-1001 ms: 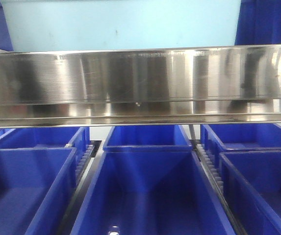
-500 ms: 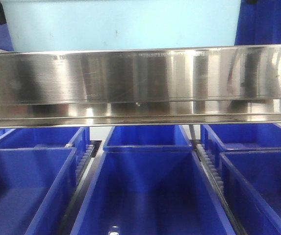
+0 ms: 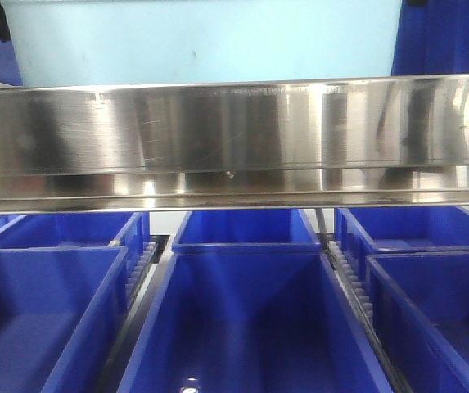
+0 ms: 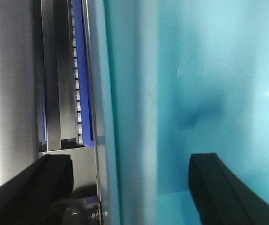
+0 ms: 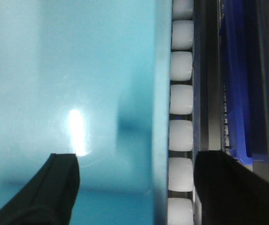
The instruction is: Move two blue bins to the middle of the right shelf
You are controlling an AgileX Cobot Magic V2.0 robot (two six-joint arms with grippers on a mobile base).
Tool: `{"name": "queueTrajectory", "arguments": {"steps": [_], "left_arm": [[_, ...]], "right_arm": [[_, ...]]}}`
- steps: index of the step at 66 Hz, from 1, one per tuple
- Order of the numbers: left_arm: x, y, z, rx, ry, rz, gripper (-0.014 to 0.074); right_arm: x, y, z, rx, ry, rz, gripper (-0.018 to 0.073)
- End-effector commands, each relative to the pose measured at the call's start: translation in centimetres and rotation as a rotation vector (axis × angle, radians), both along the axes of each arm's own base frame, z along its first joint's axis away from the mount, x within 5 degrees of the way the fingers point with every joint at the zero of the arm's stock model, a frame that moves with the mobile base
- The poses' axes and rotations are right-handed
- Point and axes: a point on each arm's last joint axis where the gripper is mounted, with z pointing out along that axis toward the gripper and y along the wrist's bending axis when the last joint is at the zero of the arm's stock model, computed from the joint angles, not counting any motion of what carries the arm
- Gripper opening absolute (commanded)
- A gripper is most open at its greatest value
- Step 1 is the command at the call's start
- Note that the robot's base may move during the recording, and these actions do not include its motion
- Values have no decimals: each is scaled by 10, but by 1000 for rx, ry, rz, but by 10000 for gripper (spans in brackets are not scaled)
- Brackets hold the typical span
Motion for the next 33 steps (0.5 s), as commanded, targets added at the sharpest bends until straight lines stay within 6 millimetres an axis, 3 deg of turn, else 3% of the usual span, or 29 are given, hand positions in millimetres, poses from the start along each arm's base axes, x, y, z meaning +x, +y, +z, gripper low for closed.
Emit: {"name": "queueTrajectory", "arguments": {"steps": [1,33], "left_arm": [[-2,-1,4,-10,-14,-7,409],[-7,10,16,6,-51,16,386]], "right_arm": [[1,-3,3,-14,-20,2,392],[1,-4,3,-27,-25,0,392]]}}
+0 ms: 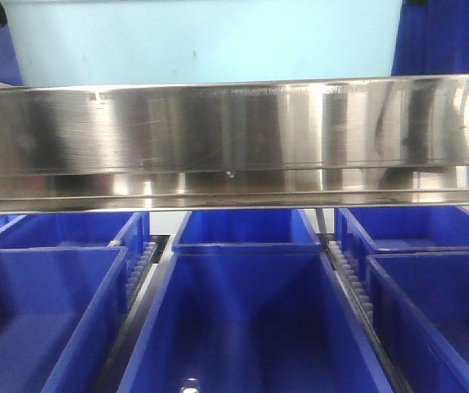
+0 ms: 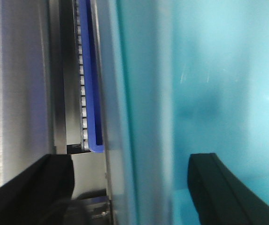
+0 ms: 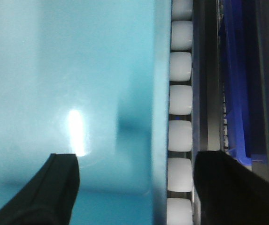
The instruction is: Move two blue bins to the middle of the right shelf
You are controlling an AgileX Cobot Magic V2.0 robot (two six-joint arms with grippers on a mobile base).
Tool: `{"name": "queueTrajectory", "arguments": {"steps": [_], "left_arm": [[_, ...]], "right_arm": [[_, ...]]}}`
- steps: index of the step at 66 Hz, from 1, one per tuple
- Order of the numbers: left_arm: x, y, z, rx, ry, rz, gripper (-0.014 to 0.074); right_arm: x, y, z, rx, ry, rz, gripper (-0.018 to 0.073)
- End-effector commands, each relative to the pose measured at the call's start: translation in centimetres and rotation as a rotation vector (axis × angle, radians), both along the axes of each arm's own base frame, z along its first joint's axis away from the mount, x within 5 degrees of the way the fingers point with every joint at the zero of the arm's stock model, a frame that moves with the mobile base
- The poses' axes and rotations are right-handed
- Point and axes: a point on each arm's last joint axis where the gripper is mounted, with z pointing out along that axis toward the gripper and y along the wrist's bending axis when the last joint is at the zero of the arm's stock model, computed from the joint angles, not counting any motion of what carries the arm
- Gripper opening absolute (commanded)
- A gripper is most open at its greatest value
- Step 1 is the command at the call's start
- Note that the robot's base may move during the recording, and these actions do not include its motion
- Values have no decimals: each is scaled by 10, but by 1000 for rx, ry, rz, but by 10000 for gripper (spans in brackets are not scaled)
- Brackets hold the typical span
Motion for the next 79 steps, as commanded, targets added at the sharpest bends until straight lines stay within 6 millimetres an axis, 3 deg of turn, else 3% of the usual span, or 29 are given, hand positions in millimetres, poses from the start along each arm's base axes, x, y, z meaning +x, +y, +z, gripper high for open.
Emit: {"name": "queueTrajectory", "arguments": {"steps": [1,22,29,36,45,50,79], "left_arm": [[-3,3,8,-5,-27,6,382],[3,1,-1,-3,-3,-2,347],[5,0,-5,-18,11,-4,322],[5,-3,-4,-48,16,-8,209],[5,-4,-4,-48,12,-25,-17],[5,-4,-4,-48,12,-25,-111],[2,-5,0,-58,3,-28,-111]], "right_arm": [[1,-4,3,-24,-23,0,392],[1,-4,3,-24,-23,0,388],[1,-4,3,-24,-23,0,316],[1,-3,3,-19,-22,1,131],[1,-3,3,-19,-22,1,-165],[1,-3,3,-19,-22,1,-163],[-3,-5,9,-14,-37,1,-167]]}}
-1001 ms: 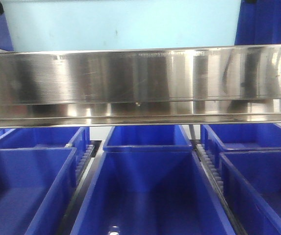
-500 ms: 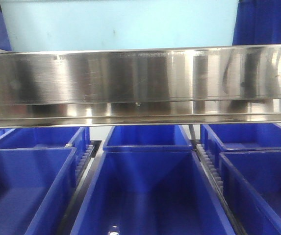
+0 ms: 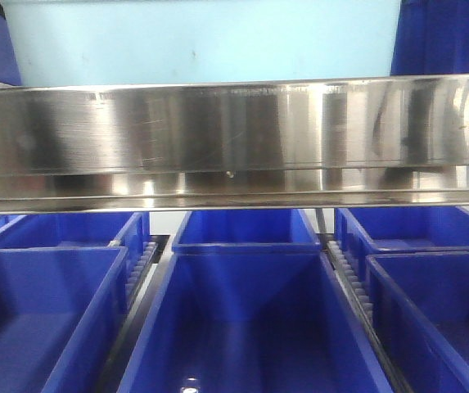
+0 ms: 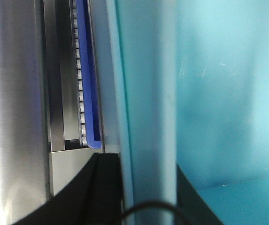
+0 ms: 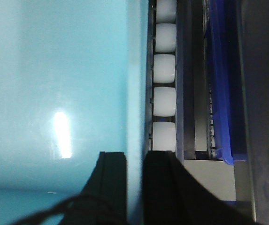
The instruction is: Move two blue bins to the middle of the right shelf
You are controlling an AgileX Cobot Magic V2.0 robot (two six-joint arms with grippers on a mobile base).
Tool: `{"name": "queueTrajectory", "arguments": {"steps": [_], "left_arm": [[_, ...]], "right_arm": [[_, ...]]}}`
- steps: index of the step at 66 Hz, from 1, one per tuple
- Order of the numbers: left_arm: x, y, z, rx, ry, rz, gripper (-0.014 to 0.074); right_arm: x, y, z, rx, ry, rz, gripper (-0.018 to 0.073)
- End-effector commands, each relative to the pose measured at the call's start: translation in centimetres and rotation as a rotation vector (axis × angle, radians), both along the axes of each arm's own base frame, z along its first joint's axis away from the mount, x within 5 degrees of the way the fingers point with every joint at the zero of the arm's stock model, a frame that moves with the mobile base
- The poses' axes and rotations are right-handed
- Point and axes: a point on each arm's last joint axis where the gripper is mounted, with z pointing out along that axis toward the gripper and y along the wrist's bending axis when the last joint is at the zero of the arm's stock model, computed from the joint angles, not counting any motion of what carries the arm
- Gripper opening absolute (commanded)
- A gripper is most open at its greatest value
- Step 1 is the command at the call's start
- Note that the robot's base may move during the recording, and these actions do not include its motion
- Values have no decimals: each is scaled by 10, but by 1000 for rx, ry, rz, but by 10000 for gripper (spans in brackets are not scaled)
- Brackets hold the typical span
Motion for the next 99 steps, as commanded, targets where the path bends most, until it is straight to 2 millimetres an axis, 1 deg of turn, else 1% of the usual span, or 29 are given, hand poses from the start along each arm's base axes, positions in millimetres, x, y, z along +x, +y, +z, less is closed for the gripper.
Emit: {"name": "queueTrajectory", "arguments": {"steps": [1,15,20,26,38,44,47,54,58,64,68,99], "left_arm": [[-4,-2,9,-43,-30,-4,-111],[-17,0,29,-52,-84,-5,-111],[-24,2,38,-45,-113,-4,-111],[-26,5,50,-13,-164,-6,-111],[-30,5,87,-13,-303,-43,-111],[-35,6,108,-11,-382,-60,-111],[-38,7,120,-16,-425,-59,-111],[-43,8,140,-20,-514,-51,-111],[-44,8,148,-27,-558,-47,-111],[-46,9,155,-33,-595,-42,-111],[-46,9,156,-34,-601,-41,-111],[-46,9,155,-26,-589,-42,-111]], "right_arm": [[-4,-1,10,18,-45,7,-167],[-11,-6,27,11,-102,2,-167],[-14,-7,38,7,-140,2,-167],[-15,-6,51,-23,-201,5,-167],[-20,-2,78,-32,-312,20,-167],[-20,-3,93,-51,-401,21,-167],[-21,-4,103,-49,-457,26,-167],[-26,-6,122,-36,-532,23,-167],[-28,-7,129,-29,-555,21,-167],[-32,-9,139,-36,-594,35,-167],[-33,-9,142,-39,-608,41,-167],[-33,-9,141,-42,-597,41,-167]]}}
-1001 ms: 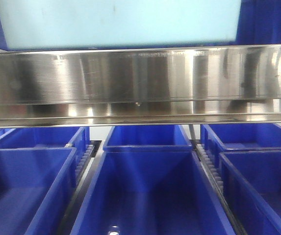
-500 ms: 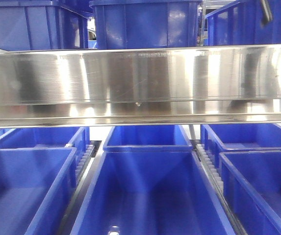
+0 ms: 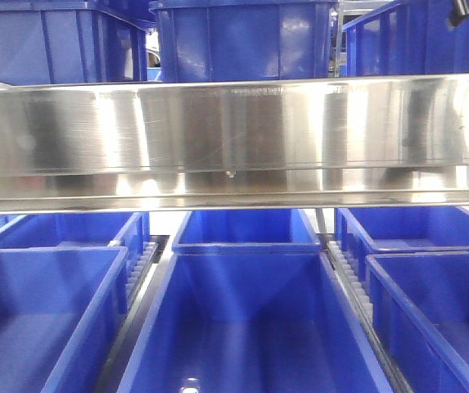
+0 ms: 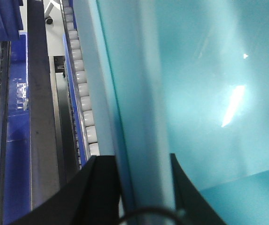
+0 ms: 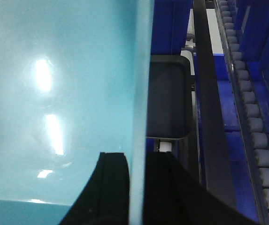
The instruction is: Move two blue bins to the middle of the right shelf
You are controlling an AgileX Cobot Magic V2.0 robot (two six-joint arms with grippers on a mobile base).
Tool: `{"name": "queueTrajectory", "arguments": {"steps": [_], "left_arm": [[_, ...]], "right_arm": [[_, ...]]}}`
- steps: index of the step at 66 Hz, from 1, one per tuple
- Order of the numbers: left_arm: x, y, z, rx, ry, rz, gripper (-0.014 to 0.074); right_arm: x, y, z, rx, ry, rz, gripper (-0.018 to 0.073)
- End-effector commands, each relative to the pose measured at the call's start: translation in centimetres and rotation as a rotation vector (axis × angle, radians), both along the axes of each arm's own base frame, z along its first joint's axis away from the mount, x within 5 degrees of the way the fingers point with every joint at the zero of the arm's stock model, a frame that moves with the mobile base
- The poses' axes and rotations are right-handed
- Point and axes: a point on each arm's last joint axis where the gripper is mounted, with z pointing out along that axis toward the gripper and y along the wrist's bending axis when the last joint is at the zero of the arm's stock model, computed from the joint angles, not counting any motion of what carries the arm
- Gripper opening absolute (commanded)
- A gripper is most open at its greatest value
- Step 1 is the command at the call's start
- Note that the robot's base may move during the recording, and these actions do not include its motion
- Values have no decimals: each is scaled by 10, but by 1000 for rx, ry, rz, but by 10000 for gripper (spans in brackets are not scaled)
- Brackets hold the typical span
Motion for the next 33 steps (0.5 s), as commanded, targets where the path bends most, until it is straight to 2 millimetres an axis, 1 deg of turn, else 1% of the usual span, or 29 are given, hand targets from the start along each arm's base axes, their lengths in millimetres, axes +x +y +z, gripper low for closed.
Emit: {"name": "queueTrajectory", "arguments": {"steps": [1,33], "left_arm": [[-9,0,18,-22,-104,-21,-111],[-6,0,22,-35,-156,-12,-111]], "right_arm": [[-5,-3,16,8,-108,10,-167],[-5,-3,16,7,-106,10,-167]]}}
